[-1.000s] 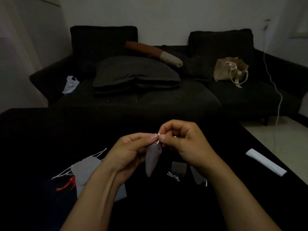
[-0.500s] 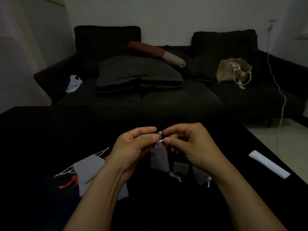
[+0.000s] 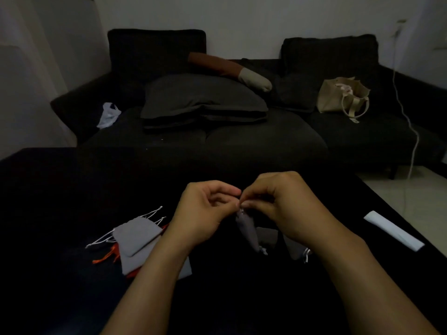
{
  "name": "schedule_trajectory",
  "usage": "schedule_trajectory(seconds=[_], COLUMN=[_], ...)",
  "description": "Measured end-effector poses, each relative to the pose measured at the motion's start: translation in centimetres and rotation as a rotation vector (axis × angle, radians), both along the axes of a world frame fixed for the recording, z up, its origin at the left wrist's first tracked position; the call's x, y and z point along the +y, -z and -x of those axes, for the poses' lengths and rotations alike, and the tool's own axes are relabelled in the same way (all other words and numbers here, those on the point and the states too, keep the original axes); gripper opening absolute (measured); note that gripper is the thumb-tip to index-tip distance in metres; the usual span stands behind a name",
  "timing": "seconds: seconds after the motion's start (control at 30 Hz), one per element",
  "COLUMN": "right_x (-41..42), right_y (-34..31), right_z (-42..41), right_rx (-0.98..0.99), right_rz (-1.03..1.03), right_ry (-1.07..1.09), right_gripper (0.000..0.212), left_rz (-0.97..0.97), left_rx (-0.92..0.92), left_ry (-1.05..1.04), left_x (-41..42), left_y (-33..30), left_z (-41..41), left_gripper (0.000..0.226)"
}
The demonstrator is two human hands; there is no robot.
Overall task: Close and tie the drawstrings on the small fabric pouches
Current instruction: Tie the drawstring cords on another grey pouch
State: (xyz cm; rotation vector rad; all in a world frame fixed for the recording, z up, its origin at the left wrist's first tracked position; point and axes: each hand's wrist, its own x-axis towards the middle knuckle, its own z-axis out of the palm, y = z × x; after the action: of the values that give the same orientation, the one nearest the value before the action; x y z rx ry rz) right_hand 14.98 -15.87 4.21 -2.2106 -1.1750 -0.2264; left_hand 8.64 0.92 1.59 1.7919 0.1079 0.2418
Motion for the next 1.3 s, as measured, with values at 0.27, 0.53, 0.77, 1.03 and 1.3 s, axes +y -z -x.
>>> schedule_trajectory(seconds=[0.27, 0.53, 0.77, 1.03, 1.3], right_x=[-1.2, -0.7, -0.3, -0.5, -0.1], right_y=[0.1, 0.7, 1.1, 0.8, 1.1], right_z=[-0.3, -0.1, -0.2, -0.3, -0.2], right_rx=[0.466, 0.677, 0.745, 0.883, 1.036], right_rz=[-0.182, -0.489, -0.523, -0.483, -0.529], right_ry=[-0.045, -0.044, -0.012, 0.039, 0.073], right_gripper=[0.011, 0.018, 0.005, 0.006, 0.018], left_rz=[0.025, 0.305, 0.140, 0.045, -0.229], left_rx=[0.028, -0.174, -0.214, -0.148, -0.214], left_ry=[0.246, 0.098, 0.010, -0.021, -0.228], left_x=[0.2, -0.4, -0.9, -1.8, -2.7], left_y=[-0.7, -0.7, -0.3, -0.3, 0.1], left_z=[0.9, 0.8, 0.4, 0.3, 0.2], left_gripper=[0.034, 0.035, 0.021, 0.014, 0.007])
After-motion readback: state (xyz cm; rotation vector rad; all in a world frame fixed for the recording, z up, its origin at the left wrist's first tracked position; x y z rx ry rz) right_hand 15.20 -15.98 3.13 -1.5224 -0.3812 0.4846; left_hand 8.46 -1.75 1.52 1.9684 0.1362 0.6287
